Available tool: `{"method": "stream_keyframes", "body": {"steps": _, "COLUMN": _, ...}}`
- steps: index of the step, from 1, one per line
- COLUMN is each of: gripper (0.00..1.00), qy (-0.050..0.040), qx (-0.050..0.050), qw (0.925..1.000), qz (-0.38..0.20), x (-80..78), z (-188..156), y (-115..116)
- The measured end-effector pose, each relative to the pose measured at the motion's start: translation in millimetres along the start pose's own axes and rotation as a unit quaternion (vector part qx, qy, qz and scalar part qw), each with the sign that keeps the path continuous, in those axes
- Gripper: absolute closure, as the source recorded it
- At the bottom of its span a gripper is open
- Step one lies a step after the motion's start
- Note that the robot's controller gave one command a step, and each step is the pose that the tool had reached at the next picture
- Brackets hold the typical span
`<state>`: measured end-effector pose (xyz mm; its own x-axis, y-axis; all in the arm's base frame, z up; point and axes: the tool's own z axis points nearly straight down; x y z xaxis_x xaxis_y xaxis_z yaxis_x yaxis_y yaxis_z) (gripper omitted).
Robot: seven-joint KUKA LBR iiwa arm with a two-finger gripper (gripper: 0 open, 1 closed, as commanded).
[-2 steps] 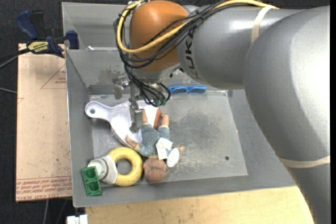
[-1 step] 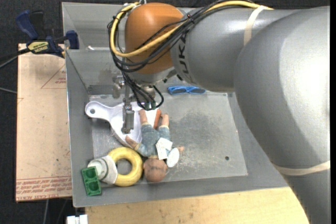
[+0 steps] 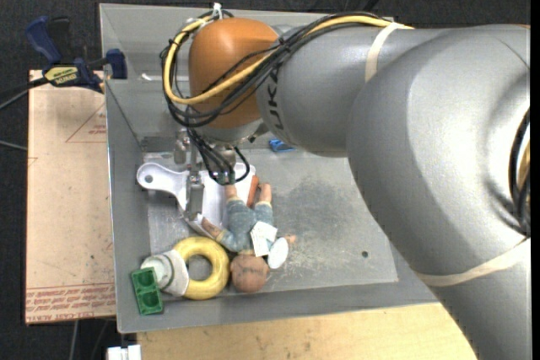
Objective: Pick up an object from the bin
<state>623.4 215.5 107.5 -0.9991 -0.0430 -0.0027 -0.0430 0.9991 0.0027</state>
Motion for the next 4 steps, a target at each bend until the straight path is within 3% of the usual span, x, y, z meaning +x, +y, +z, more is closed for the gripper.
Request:
{"method": "stream_keyframes", "body": {"steps": 1, "gripper": 1.0, "qy": -0.0036, "qx": -0.002, "qw": 0.9993, "qz": -0.038, "x": 3.4, "z": 35.8, "y": -11.4}}
{"method": "stream_keyframes", "body": {"steps": 4, "gripper": 1.0, "qy": -0.0039, "qx": -0.002, "qw": 0.9993, "qz": -0.038, "x": 4.1, "z": 19.4, "y": -11.5}}
